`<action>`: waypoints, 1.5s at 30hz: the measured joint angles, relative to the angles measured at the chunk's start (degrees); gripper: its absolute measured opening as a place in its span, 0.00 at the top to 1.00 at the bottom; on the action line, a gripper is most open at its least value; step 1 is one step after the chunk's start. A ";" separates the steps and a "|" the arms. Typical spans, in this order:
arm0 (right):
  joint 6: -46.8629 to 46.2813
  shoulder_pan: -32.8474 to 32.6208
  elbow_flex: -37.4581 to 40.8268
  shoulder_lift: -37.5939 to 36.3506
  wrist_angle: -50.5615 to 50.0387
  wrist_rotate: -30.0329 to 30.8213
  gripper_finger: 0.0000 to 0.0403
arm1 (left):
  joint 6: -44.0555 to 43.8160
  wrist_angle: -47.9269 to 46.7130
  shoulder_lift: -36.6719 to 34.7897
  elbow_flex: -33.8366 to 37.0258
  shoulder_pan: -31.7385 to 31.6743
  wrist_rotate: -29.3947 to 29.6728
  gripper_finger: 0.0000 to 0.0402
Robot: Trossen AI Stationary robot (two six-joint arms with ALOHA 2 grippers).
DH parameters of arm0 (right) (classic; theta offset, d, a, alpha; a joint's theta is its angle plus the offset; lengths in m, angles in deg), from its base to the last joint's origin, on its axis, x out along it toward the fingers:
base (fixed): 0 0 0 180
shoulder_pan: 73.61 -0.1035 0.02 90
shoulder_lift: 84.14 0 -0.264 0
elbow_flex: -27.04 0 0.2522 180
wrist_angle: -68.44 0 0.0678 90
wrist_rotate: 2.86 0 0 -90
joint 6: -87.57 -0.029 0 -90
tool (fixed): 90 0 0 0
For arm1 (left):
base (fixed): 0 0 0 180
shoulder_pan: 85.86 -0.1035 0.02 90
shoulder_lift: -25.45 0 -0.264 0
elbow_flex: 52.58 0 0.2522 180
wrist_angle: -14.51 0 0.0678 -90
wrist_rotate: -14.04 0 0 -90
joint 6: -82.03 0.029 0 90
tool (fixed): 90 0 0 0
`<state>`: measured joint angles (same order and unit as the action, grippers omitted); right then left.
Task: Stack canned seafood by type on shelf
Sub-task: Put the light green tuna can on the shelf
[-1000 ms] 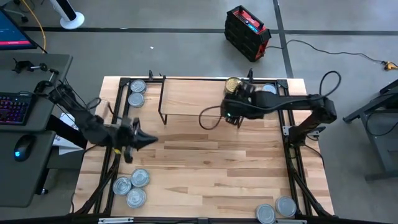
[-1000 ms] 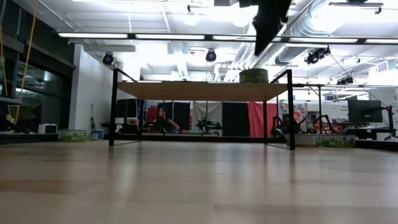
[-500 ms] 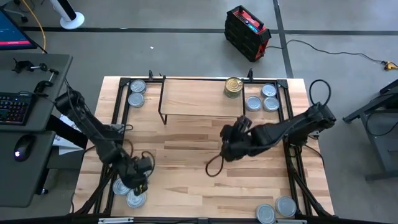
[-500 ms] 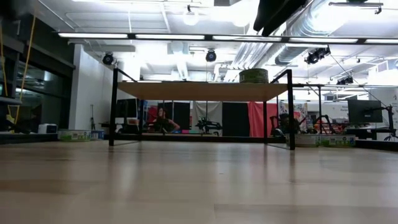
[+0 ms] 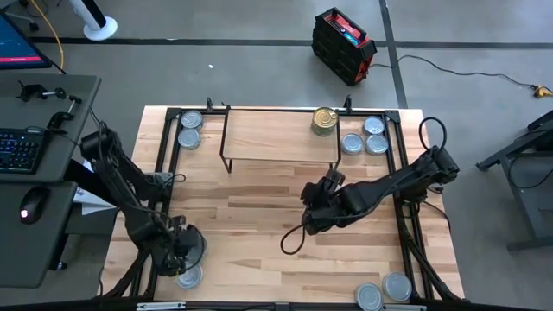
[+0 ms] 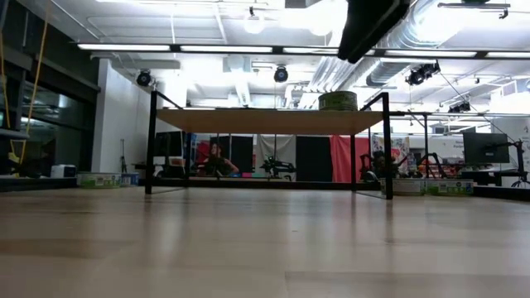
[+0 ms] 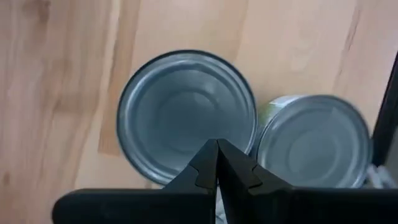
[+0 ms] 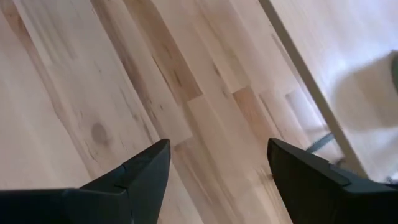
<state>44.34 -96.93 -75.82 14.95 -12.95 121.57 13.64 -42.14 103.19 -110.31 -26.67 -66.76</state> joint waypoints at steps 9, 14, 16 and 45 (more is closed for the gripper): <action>-8.23 -4.92 0.00 -0.57 -8.74 -0.56 0.36 | 9.86 1.66 7.36 -0.39 -3.58 3.08 1.00; -13.97 -8.65 0.00 -0.57 -8.61 -0.62 0.36 | 23.32 16.73 10.14 -0.15 -11.53 9.19 1.00; -15.88 -10.07 0.00 -0.57 -8.57 -0.64 0.36 | 30.97 24.99 11.50 0.00 -15.57 10.22 1.00; -20.46 -2.79 30.92 3.09 64.87 -20.32 0.96 | 17.33 33.15 4.72 5.63 -14.98 13.95 1.00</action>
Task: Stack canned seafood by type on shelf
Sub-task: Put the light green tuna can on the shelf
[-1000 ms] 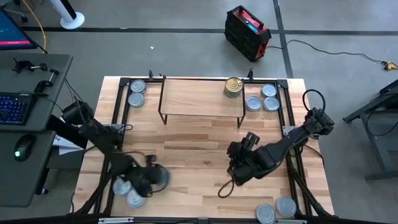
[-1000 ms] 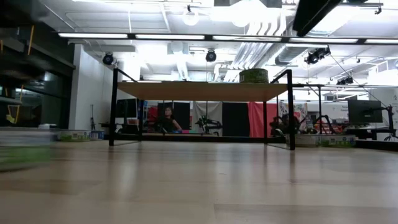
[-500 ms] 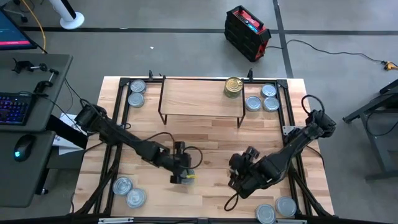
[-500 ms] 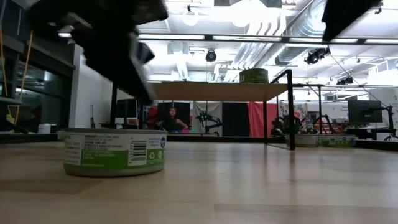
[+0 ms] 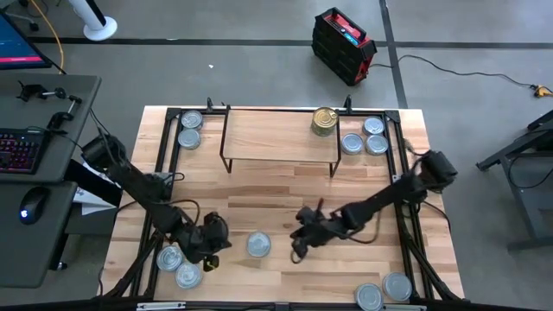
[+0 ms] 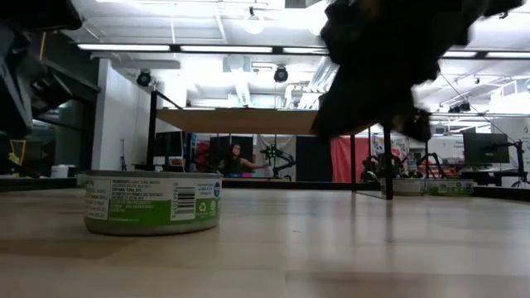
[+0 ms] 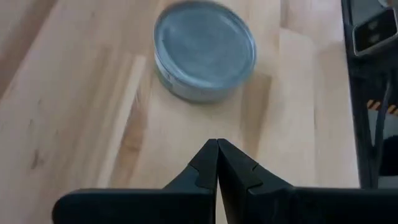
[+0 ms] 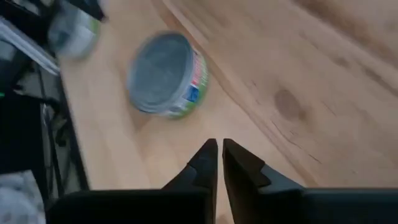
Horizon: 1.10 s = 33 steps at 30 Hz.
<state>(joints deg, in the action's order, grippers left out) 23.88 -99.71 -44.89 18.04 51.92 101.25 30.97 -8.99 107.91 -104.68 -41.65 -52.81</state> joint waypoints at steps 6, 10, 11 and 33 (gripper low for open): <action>1.16 3.02 -6.49 9.81 0.47 -9.17 0.99 | 5.50 2.75 0.83 0.19 -2.89 3.92 1.00; 1.19 3.32 -11.47 14.75 0.69 -10.13 1.00 | 12.30 5.46 0.79 0.12 -5.90 3.94 1.00; 1.22 3.34 -12.70 15.60 0.56 -10.09 1.00 | 14.06 5.63 0.82 0.11 -6.67 3.89 1.00; 1.80 4.23 -20.47 21.66 0.81 -7.23 1.00 | 17.16 12.33 10.87 -0.16 -5.81 -2.88 1.00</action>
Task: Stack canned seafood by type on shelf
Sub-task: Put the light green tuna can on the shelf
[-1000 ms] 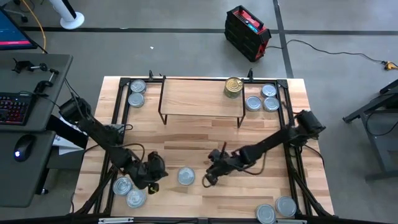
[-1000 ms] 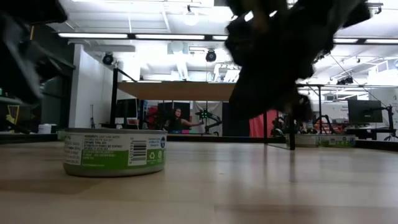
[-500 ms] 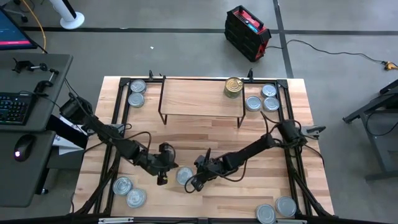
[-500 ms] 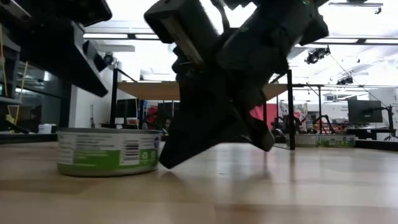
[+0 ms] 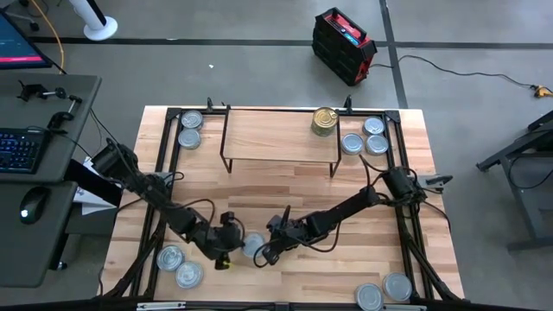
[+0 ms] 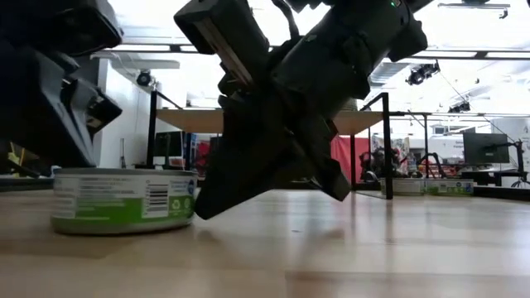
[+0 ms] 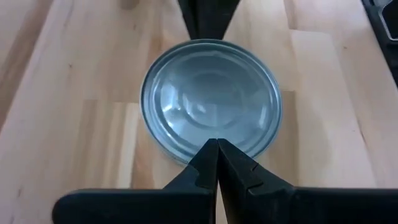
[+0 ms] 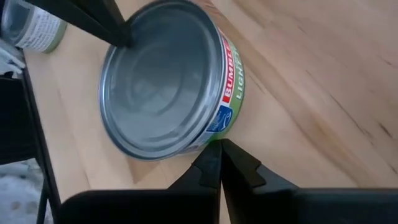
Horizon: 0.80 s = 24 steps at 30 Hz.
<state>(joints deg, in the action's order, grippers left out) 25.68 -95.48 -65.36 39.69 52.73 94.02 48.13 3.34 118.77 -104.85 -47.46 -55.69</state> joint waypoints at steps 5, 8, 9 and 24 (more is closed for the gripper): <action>2.49 0.45 -0.11 -1.06 2.32 -0.46 1.00 | -0.67 0.15 0.89 -0.04 0.38 0.33 1.00; 5.15 0.46 -1.97 -2.82 -1.07 -0.52 1.00 | 1.84 1.10 0.93 0.06 0.32 1.63 1.00; 5.79 0.40 -2.50 -3.51 -1.80 -0.80 1.00 | 3.18 1.52 0.97 0.10 0.32 1.86 1.00; 21.60 0.53 -16.54 -4.04 -21.37 -0.63 1.00 | 1.87 -7.43 -1.32 -1.63 -2.54 3.24 1.00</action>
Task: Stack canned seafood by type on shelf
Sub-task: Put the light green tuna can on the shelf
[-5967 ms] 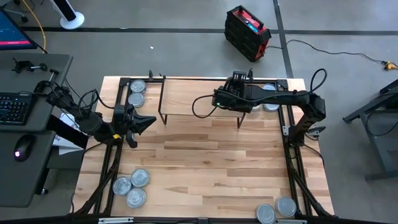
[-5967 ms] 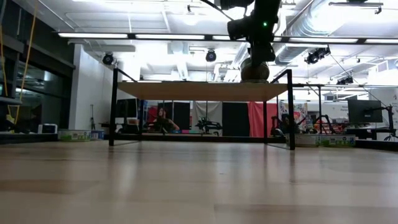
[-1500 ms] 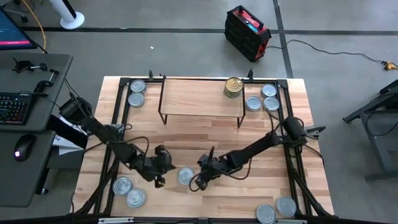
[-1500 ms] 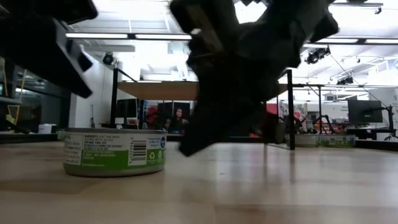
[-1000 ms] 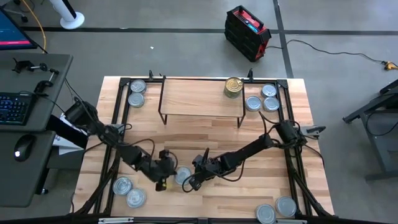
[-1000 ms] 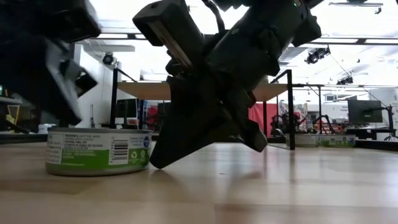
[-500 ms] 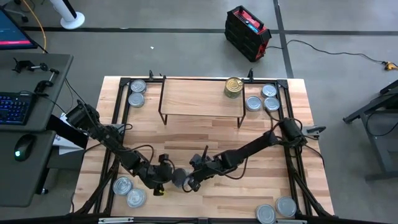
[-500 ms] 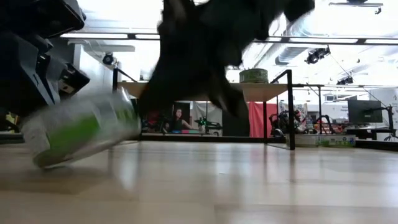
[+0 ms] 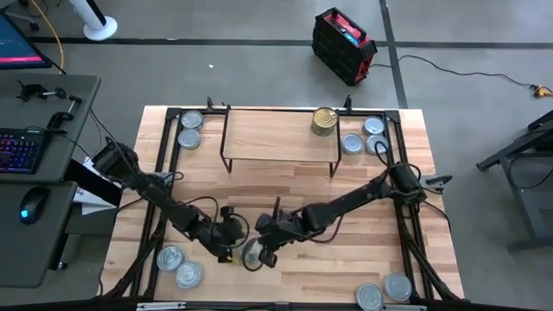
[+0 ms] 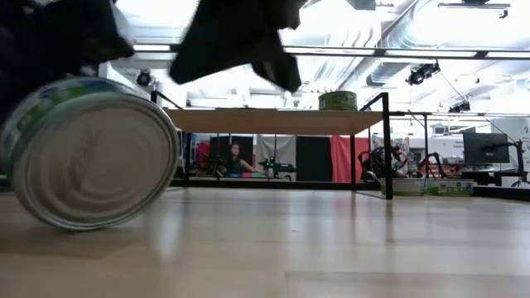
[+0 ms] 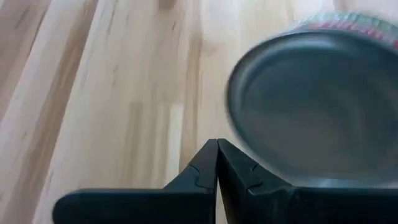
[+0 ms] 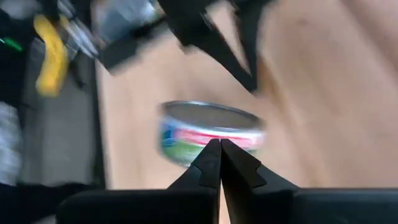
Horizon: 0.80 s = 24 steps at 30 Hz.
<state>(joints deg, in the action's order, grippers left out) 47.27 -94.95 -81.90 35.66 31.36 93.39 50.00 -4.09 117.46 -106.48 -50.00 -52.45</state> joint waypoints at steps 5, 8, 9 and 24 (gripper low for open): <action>11.22 0.34 -6.98 -0.43 -11.69 1.62 1.00 | -8.08 -13.54 -5.48 -0.06 1.73 0.56 1.00; 16.11 1.00 -8.83 -0.43 -14.10 0.69 1.00 | -15.22 -18.75 -8.26 0.14 4.91 2.56 1.00; 16.57 1.34 -9.25 -0.43 -15.53 0.46 1.00 | -17.74 -18.38 -8.68 0.14 6.19 3.55 1.00; 2.97 -0.27 15.47 -0.27 9.73 -17.58 1.00 | -15.69 8.07 4.57 -4.34 10.10 9.41 1.00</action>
<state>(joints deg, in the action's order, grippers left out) 50.25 -95.22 -66.44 35.38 41.09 75.81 34.31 3.98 122.02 -110.81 -39.90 -43.03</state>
